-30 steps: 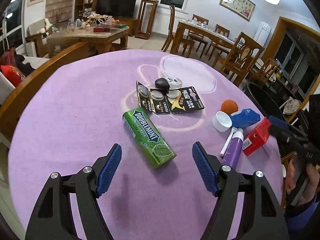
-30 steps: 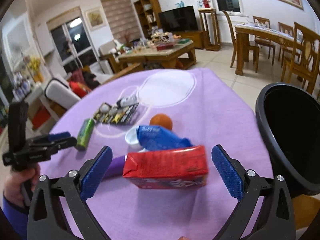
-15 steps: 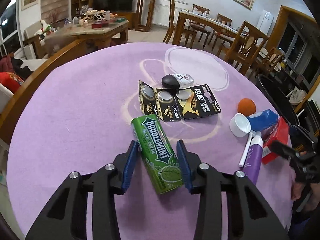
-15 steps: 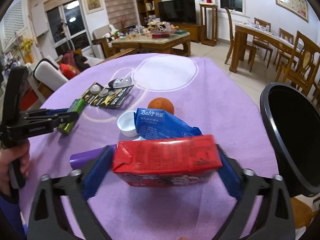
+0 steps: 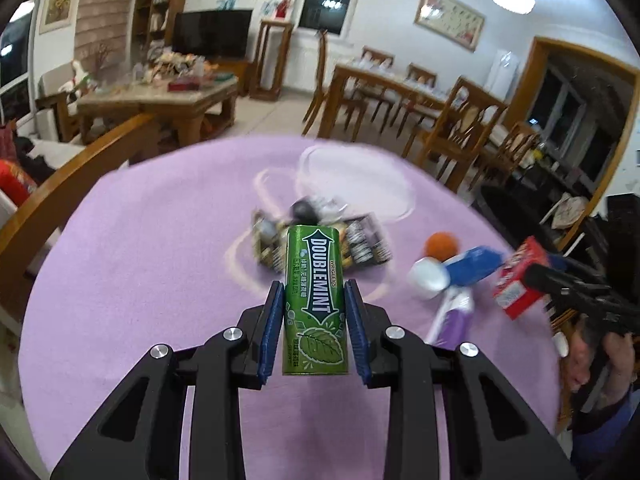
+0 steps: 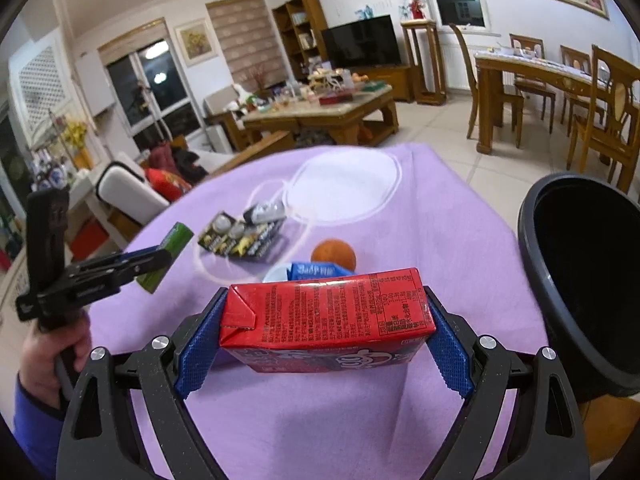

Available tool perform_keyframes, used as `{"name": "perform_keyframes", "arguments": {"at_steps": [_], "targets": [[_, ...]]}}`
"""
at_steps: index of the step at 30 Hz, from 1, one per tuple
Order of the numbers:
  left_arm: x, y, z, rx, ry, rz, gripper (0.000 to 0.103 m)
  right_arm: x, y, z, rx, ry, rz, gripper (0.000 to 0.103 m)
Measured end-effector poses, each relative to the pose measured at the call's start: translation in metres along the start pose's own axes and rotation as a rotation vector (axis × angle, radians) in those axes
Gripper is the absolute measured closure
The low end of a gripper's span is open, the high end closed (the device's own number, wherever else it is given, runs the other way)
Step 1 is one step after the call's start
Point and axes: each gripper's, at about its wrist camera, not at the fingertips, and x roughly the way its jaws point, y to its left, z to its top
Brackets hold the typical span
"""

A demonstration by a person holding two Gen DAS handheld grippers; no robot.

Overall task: Collect trash
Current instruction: 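Grasp the green Doublemint gum box with the left tool while the right tool grasps the red juice box, then lower the gum box and red juice box into the bin and open both tools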

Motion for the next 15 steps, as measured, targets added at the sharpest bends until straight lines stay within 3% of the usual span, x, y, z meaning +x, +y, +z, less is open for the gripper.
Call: {"name": "perform_keyframes", "arguments": {"at_steps": [7,15], "targets": [[-0.015,-0.052,0.024,0.063,-0.084,-0.132,0.072,-0.031,-0.024,0.015,0.042,-0.071,0.003,0.014],[0.001,-0.126,0.042,0.148,-0.12,-0.25,0.072,-0.076,-0.073,0.025,0.11,-0.157,-0.038,0.014]]}}
